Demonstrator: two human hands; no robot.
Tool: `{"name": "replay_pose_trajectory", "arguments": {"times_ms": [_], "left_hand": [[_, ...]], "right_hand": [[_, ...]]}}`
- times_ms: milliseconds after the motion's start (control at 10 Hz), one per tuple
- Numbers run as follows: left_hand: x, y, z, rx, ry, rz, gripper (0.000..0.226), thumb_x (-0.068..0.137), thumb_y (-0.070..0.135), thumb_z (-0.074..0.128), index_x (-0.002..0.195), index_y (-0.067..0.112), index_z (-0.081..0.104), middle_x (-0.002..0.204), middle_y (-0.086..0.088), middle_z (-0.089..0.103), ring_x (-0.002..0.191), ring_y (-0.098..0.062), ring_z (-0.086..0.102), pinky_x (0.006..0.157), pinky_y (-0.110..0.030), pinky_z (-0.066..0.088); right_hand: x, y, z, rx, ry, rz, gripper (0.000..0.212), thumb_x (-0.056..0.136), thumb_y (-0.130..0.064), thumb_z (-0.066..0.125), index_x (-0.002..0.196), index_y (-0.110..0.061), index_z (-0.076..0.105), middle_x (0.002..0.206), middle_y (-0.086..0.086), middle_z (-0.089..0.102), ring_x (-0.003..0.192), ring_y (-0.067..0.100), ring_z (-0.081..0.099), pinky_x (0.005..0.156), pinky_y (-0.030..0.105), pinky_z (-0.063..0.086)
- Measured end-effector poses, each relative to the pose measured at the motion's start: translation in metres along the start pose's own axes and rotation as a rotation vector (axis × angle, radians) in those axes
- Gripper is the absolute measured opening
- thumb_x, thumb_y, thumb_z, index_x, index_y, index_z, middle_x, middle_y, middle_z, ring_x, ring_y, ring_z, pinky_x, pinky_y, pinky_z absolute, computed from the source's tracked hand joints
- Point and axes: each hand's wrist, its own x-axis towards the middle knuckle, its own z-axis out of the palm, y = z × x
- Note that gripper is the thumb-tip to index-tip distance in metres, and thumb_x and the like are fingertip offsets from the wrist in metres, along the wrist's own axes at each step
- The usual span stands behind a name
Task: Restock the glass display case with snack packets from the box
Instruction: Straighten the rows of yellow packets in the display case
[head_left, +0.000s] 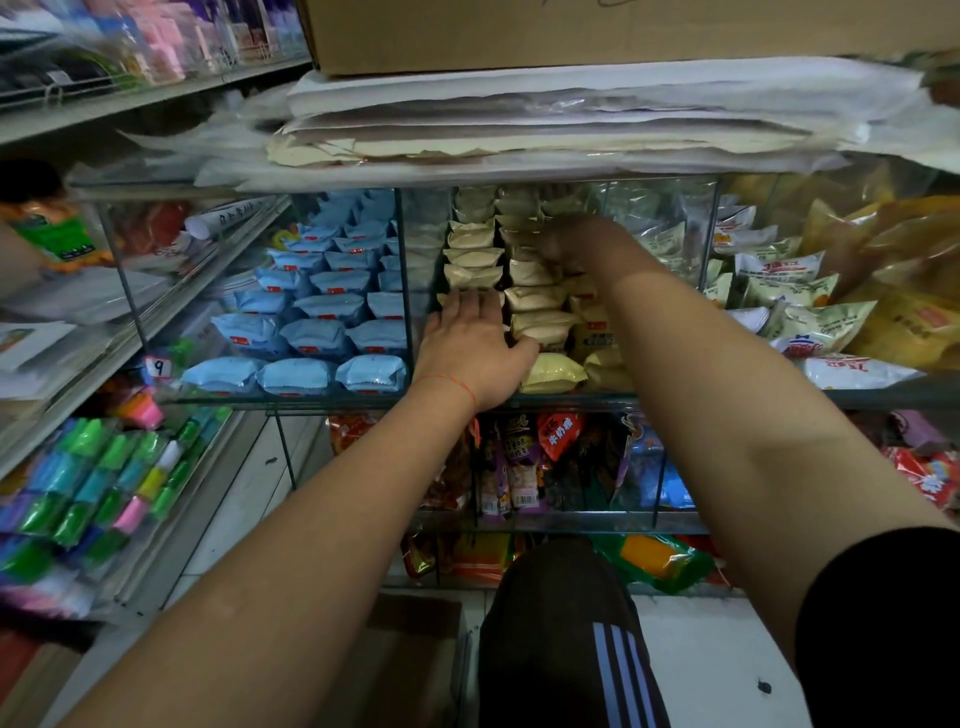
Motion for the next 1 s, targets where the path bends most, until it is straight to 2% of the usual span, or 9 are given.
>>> {"name": "replay_pose_trajectory", "arguments": {"times_ms": [100, 400, 500, 600, 800, 1000], "left_hand": [[0.001, -0.001, -0.001, 0.0, 0.007, 0.0, 0.075, 0.093, 0.055, 0.034, 0.154, 0.014, 0.017, 0.16, -0.008, 0.015, 0.148, -0.024, 0.008, 0.117, -0.041, 0.012], [0.0, -0.001, 0.0, -0.001, 0.002, -0.008, 0.076, 0.093, 0.055, 0.034, 0.154, 0.014, 0.016, 0.161, -0.009, 0.014, 0.148, -0.024, 0.007, 0.118, -0.04, 0.011], [0.001, -0.001, 0.0, -0.001, 0.003, -0.003, 0.076, 0.093, 0.055, 0.034, 0.154, 0.014, 0.016, 0.161, -0.009, 0.014, 0.148, -0.024, 0.007, 0.118, -0.04, 0.012], [0.001, 0.0, 0.0, -0.003, 0.002, -0.001, 0.076, 0.093, 0.055, 0.034, 0.154, 0.013, 0.016, 0.161, -0.009, 0.014, 0.148, -0.024, 0.007, 0.118, -0.041, 0.012], [0.0, 0.0, 0.0, -0.01, 0.007, 0.001, 0.076, 0.093, 0.053, 0.035, 0.154, 0.013, 0.016, 0.161, -0.009, 0.014, 0.149, -0.024, 0.006, 0.118, -0.04, 0.012], [0.002, -0.001, 0.001, -0.008, 0.008, 0.005, 0.076, 0.092, 0.055, 0.034, 0.154, 0.014, 0.016, 0.161, -0.008, 0.014, 0.149, -0.023, 0.006, 0.118, -0.041, 0.012]], "right_hand": [[-0.004, -0.003, -0.013, -0.013, 0.04, -0.02, 0.048, 0.095, -0.023, 0.043, 0.141, -0.009, 0.045, 0.145, 0.017, 0.044, 0.128, 0.036, 0.047, 0.105, 0.05, 0.039], [-0.013, 0.004, -0.005, -0.121, 0.062, -0.081, 0.037, 0.094, -0.01, 0.044, 0.128, 0.001, 0.055, 0.135, 0.02, 0.051, 0.121, 0.033, 0.052, 0.095, 0.04, 0.045], [-0.016, 0.002, -0.008, -0.131, 0.183, -0.122, 0.034, 0.095, -0.007, 0.043, 0.124, 0.003, 0.056, 0.134, 0.021, 0.053, 0.123, 0.034, 0.051, 0.099, 0.039, 0.043], [-0.022, -0.008, 0.0, -0.151, 0.221, -0.205, 0.032, 0.097, -0.009, 0.04, 0.121, 0.002, 0.059, 0.13, 0.02, 0.056, 0.12, 0.033, 0.054, 0.096, 0.037, 0.044], [-0.027, -0.018, 0.017, -0.147, 0.104, -0.282, 0.032, 0.096, -0.008, 0.041, 0.122, -0.003, 0.059, 0.125, 0.016, 0.06, 0.112, 0.031, 0.058, 0.079, 0.031, 0.042], [-0.032, -0.015, 0.009, -0.115, 0.081, -0.269, 0.038, 0.097, -0.011, 0.041, 0.133, -0.006, 0.054, 0.133, 0.015, 0.055, 0.119, 0.032, 0.054, 0.087, 0.033, 0.043]]}}
